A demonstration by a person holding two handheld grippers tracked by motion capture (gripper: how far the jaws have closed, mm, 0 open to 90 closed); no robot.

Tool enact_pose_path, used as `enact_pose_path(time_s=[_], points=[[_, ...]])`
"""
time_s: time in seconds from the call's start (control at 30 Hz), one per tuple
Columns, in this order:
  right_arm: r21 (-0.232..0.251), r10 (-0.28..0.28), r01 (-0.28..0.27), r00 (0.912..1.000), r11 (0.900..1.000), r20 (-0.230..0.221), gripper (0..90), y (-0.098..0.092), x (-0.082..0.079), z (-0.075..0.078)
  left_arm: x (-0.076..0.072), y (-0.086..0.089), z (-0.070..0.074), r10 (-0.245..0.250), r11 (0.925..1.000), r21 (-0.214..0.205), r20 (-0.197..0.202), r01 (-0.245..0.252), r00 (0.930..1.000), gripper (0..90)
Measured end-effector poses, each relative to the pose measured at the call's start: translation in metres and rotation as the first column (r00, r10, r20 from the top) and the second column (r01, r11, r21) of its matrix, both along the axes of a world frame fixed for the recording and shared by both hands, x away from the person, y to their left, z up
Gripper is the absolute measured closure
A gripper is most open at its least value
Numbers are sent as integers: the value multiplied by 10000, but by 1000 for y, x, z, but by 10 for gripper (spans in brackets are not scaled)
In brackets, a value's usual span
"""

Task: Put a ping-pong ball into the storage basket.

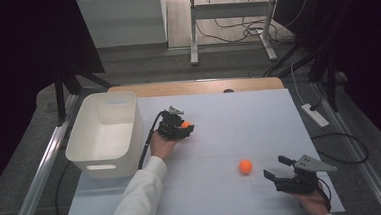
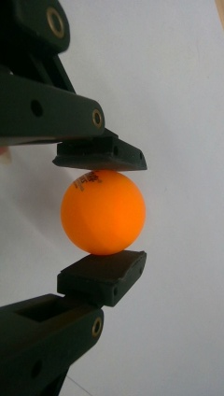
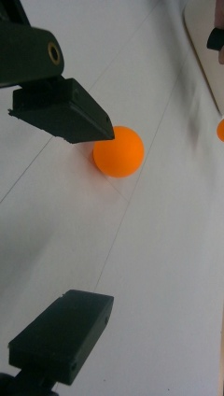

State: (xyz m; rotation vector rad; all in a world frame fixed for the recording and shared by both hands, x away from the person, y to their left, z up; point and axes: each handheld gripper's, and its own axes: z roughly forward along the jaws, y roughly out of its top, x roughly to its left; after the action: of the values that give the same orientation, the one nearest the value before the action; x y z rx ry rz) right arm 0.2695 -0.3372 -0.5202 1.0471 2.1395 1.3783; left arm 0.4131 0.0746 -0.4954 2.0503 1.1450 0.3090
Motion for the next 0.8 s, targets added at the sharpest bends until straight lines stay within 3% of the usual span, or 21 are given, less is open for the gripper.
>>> enact_pose_path(time_s=[0.6, 0.8], points=[[47, -38, 38, 10000, 10000, 12, 173, 0, 0, 0, -16, 9, 16, -52, 9995, -301, 648, 72, 9979, 507], [67, -23, 22, 10000, 10000, 49, 173, 1, 0, 1, -23, 13, 25, -12, 9983, -586, 893, 65, 9960, 507]])
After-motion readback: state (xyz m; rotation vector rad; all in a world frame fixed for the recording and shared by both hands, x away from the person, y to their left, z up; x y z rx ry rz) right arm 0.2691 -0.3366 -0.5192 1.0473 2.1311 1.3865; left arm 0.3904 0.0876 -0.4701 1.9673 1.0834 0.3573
